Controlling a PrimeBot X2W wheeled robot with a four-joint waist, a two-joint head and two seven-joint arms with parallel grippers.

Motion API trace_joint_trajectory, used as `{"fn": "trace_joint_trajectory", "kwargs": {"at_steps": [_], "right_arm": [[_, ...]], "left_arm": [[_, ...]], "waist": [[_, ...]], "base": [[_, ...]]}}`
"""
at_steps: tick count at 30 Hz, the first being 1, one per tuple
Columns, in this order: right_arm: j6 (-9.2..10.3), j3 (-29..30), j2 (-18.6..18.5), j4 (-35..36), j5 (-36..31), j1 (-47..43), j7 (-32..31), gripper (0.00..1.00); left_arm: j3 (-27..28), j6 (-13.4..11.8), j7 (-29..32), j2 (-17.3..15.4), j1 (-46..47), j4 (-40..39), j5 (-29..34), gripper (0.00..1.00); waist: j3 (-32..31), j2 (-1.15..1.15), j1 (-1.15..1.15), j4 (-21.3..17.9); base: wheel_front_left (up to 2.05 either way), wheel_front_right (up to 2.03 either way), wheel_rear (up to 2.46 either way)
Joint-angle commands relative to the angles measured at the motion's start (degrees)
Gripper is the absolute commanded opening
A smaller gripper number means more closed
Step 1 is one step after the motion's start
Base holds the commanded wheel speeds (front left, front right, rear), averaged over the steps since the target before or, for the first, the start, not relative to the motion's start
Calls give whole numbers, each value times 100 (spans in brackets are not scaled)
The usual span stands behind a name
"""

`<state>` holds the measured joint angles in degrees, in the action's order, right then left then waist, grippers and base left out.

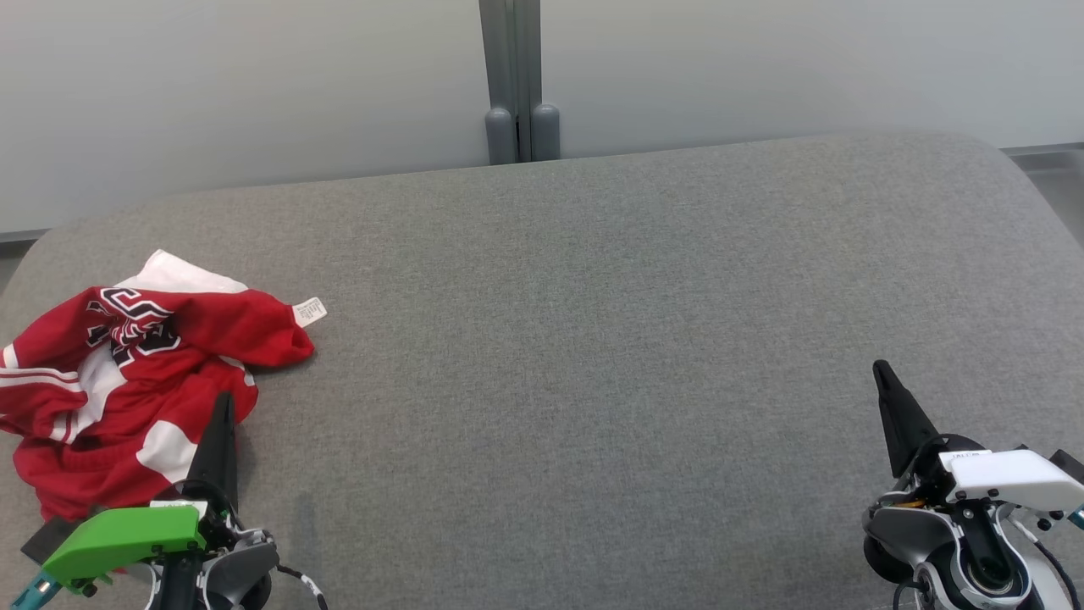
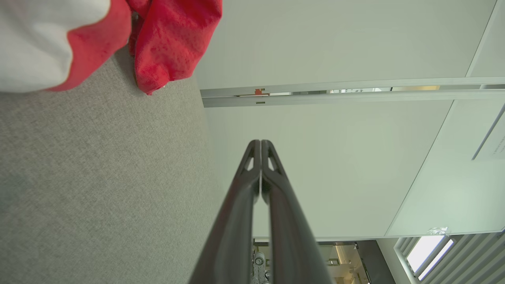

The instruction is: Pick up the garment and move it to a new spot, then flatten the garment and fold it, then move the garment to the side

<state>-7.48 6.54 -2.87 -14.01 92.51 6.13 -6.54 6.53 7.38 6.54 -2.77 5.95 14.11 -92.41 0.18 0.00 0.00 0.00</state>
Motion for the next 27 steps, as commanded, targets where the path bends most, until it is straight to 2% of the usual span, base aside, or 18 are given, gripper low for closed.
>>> {"fn": "trace_joint_trajectory", "kwargs": {"at_steps": [1, 18, 19, 27], "right_arm": [[-3, 0, -4, -9, -23, 36, -9, 0], [-3, 0, -4, -9, -23, 36, -9, 0], [0, 0, 0, 0, 0, 0, 0, 100], [1, -152, 31, -111, -107, -132, 132, 100]], "left_arm": [[5, 28, 13, -23, 83, -5, 2, 0], [5, 28, 13, -23, 83, -5, 2, 0], [0, 0, 0, 0, 0, 0, 0, 100], [-106, -11, -104, 23, -146, 39, 64, 100]], "waist": [[0, 0, 0, 0], [0, 0, 0, 0], [0, 0, 0, 0], [4, 0, 0, 1]], "base": [[0, 0, 0], [0, 0, 0], [0, 0, 0], [0, 0, 0]]}}
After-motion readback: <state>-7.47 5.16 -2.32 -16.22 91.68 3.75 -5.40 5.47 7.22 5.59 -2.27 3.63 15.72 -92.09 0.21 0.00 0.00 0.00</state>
